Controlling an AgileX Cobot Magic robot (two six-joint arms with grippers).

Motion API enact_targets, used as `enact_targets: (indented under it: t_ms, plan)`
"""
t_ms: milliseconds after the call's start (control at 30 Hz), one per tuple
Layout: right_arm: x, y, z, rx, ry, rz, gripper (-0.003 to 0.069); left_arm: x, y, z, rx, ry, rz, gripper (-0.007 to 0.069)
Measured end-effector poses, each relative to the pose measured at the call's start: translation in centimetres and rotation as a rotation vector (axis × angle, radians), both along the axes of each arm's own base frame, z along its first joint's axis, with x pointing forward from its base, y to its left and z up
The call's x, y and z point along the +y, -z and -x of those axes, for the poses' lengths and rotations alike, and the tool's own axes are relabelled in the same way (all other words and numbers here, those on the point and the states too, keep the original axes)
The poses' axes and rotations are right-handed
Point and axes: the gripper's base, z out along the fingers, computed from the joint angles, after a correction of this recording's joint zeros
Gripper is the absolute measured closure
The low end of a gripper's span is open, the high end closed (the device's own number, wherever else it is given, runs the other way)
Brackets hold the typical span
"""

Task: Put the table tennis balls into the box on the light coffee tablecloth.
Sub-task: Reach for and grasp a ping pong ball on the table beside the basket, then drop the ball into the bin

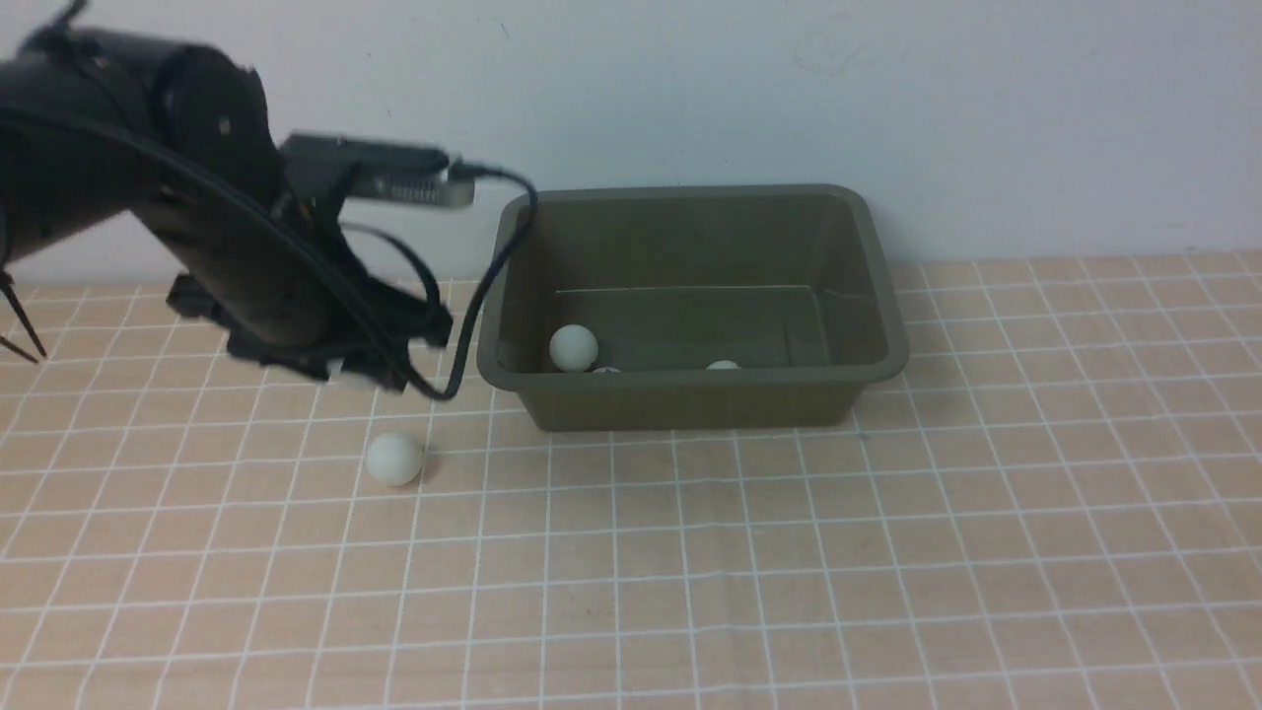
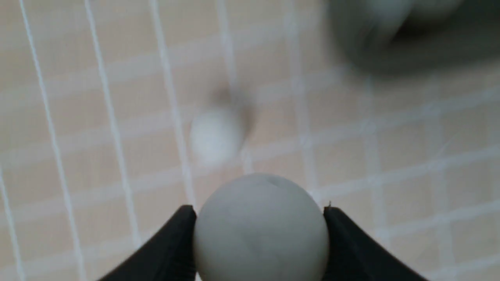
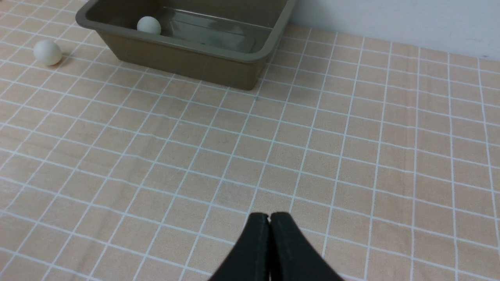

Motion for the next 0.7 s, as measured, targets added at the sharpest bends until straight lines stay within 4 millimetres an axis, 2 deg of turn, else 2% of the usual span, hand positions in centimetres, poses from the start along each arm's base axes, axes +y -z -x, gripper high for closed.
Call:
enact_targets:
  t_ms: [67, 133, 167, 200, 267, 400, 533, 700]
  plan:
    - [0.0, 0.0, 0.0, 0.0, -0.001, 0.001, 0.0676, -1.2, -2.1, -1.0, -0.122, 0.043, 0.052, 0.0306]
    - [0.0, 0.0, 0.0, -0.001, -0.002, 0.003, 0.0676, -3.0, -3.3, -1.9, -0.211, 0.112, 0.092, 0.0306]
    - [0.0, 0.0, 0.0, -0.002, -0.002, 0.005, 0.0676, -4.0, -3.4, -2.3, -0.234, 0.143, 0.109, 0.0306]
    - [0.0, 0.0, 0.0, -0.002, -0.002, 0.005, 0.0676, -4.3, -3.4, -2.4, -0.24, 0.155, 0.108, 0.0306]
    - [0.0, 0.0, 0.0, -0.002, -0.003, 0.007, 0.0676, -7.1, -2.4, -3.9, -0.273, 0.237, 0.121, 0.0306]
    - [0.0, 0.0, 0.0, -0.002, -0.003, 0.007, 0.0676, -10.2, 0.7, -6.4, -0.253, 0.281, 0.126, 0.0306]
    - [0.0, 0.0, 0.0, -0.002, -0.004, 0.008, 0.0676, -11.5, 3.7, -9.0, -0.211, 0.264, 0.143, 0.0306]
    - [0.1, 0.0, 0.0, 0.0, -0.008, 0.002, 0.0676, -12.3, 5.8, -10.4, -0.171, 0.266, 0.139, 0.0306]
